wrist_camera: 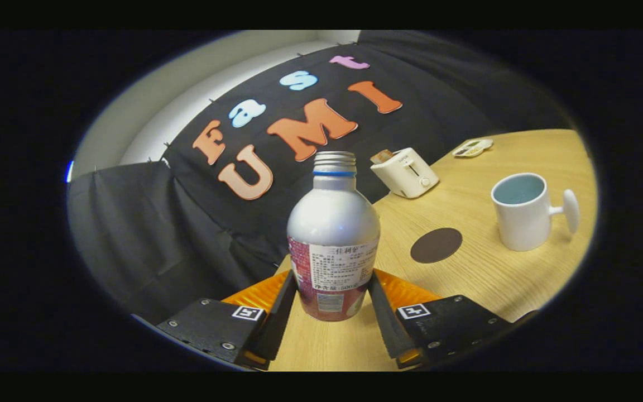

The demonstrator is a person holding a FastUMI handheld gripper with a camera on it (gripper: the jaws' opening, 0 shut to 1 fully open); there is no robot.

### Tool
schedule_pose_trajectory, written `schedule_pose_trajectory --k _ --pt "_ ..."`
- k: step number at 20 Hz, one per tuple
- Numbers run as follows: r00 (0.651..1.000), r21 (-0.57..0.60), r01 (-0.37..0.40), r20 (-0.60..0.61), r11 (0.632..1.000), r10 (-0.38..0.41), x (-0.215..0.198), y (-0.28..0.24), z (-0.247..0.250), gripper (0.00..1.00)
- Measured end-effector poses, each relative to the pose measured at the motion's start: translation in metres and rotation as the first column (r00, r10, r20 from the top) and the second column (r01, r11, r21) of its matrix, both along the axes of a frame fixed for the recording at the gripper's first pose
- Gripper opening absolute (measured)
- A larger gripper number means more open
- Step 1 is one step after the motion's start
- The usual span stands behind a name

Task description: Take the bottle from table, then pour the juice into the cup, finally place the bottle on the coaster

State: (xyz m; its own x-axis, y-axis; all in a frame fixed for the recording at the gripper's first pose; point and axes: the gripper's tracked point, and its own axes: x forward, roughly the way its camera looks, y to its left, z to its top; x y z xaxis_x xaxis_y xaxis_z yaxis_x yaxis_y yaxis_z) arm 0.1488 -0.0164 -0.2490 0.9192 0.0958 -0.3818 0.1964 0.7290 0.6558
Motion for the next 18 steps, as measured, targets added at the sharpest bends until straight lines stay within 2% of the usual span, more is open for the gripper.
schedule_pose_trajectory --k 5,8,14,18 --pt "0.999 0.126 0.049 0.002 0.991 -0.049 0.004 -0.007 -0.003 0.72" --pt "0.994 0.218 0.105 -0.006 0.97 -0.106 0.008 -0.015 -0.005 0.72" --pt "0.979 0.396 0.188 -0.007 0.899 -0.202 0.01 -0.029 -0.005 0.72" --pt "0.963 0.504 0.24 -0.018 0.829 -0.268 0.015 -0.04 -0.004 0.72"
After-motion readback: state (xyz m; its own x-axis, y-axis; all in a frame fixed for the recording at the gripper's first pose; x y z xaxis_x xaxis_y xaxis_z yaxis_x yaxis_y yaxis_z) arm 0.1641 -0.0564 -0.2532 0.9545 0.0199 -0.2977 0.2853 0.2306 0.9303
